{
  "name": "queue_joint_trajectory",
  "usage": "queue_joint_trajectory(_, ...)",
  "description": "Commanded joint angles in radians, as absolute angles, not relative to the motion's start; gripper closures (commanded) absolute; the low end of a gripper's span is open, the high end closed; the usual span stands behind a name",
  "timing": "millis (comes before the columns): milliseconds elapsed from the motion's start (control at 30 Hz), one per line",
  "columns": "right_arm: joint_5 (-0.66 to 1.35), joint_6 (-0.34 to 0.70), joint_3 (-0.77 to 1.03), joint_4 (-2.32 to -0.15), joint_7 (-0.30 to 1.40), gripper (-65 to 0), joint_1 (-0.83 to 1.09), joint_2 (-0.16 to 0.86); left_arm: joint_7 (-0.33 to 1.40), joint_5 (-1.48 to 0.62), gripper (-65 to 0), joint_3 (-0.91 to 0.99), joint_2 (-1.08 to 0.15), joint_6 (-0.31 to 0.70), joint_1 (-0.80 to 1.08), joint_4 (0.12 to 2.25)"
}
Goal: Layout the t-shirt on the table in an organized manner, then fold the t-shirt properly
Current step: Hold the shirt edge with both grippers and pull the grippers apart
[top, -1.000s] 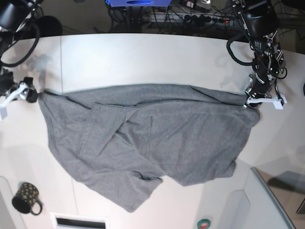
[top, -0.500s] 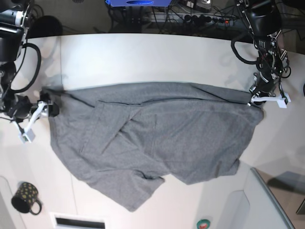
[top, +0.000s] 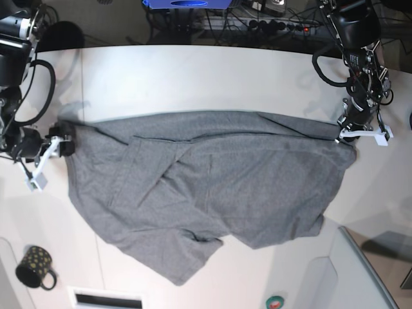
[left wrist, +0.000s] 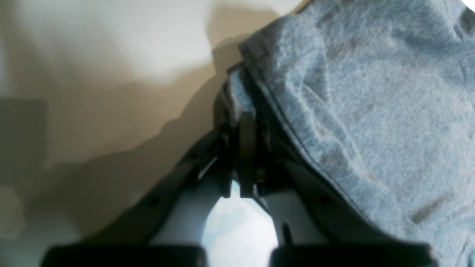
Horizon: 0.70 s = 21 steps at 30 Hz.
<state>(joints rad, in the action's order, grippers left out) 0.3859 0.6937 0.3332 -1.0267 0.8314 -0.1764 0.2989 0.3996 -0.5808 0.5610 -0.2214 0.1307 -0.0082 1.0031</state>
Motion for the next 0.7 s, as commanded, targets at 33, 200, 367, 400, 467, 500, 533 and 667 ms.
queue_joint_trajectory(33,0.398,0.698,0.335,-1.040,0.819,-25.2,-0.196,0.314,0.378,-0.588,0.0,0.562,-0.239,0.137,-0.018,1.018)
queue_joint_trajectory(200,0.398,0.698,0.335,-1.038,0.817,-25.2,-0.196,0.312,0.378,-0.588,0.0,0.562,-0.239,0.137,-0.018,1.018)
queue_joint_trajectory(367,0.398,0.698,0.335,-1.027,0.819,-25.1,-0.196,0.311,0.378,-0.588,0.0,0.561,-0.239,0.137,-0.018,1.018)
queue_joint_trajectory(400,0.398,0.698,0.335,-1.017,0.817,-25.1,-0.197,0.303,0.378,-0.588,0.0,0.561,-0.239,0.137,-0.018,1.018)
queue_joint_trajectory(467,0.398,0.698,0.335,-1.000,0.812,-25.1,-0.199,0.298,0.378,-0.588,0.0,0.561,-0.239,0.137,-0.018,1.018)
queue_joint_trajectory(500,0.398,0.698,0.335,-0.992,0.811,-25.1,-0.199,0.295,0.378,-0.588,0.0,0.561,-0.239,0.137,-0.018,1.018)
queue_joint_trajectory(533,0.398,0.698,0.335,-0.984,0.811,-25.1,-0.199,0.288,0.378,-0.588,0.0,0.561,-0.239,0.137,-0.018,1.018)
queue_joint_trajectory(667,0.398,0.698,0.338,-0.978,0.809,-24.2,-0.202,0.280,0.378,-0.588,0.0,0.561,-0.239,0.137,-0.018,1.018)
